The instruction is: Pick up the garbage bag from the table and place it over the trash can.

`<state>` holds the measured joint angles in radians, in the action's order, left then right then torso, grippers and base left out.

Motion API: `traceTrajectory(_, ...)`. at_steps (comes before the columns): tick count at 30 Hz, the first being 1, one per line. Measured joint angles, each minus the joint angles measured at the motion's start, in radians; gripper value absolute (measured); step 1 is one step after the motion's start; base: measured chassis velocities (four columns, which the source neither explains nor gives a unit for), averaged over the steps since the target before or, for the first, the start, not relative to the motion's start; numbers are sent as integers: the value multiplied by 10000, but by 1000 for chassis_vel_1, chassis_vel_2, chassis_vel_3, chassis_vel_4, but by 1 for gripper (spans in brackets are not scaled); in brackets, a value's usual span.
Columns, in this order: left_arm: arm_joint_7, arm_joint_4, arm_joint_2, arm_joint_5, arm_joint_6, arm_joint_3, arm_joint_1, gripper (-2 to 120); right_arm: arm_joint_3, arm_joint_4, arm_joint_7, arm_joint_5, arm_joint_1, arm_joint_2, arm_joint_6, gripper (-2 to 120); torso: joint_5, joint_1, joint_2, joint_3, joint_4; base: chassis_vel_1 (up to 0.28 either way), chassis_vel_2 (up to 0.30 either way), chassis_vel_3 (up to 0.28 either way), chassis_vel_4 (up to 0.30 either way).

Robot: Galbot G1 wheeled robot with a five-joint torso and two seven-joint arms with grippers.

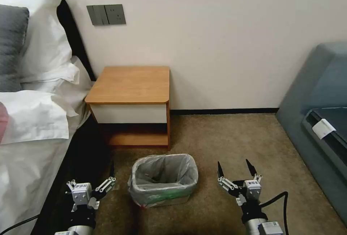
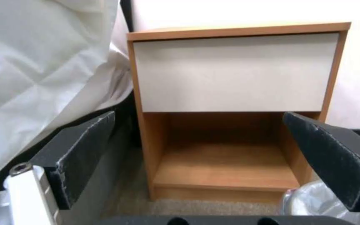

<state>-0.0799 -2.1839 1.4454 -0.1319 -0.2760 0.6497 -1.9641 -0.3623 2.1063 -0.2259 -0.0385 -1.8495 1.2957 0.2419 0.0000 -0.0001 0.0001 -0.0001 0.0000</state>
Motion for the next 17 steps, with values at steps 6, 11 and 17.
traceTrajectory(6, -3, -1, -2, -3, 25, -5, 15, 100, 14, 17, -11, -13, 18, -12, -29, 100, 0, 1, 0, 0, 0, 0, 0, 0, 0)
traceTrajectory(11, -8, 0, -6, -9, 48, -10, 28, 100, 27, 29, -24, -28, 32, -22, -56, 100, 0, 0, 0, 0, 0, 0, 0, 0, 0)
traceTrajectory(17, -12, 1, -10, -14, 60, -13, 33, 100, 31, 37, -29, -37, 39, -26, -67, 100, 0, 0, 0, 0, 0, 0, 0, 0, 0)
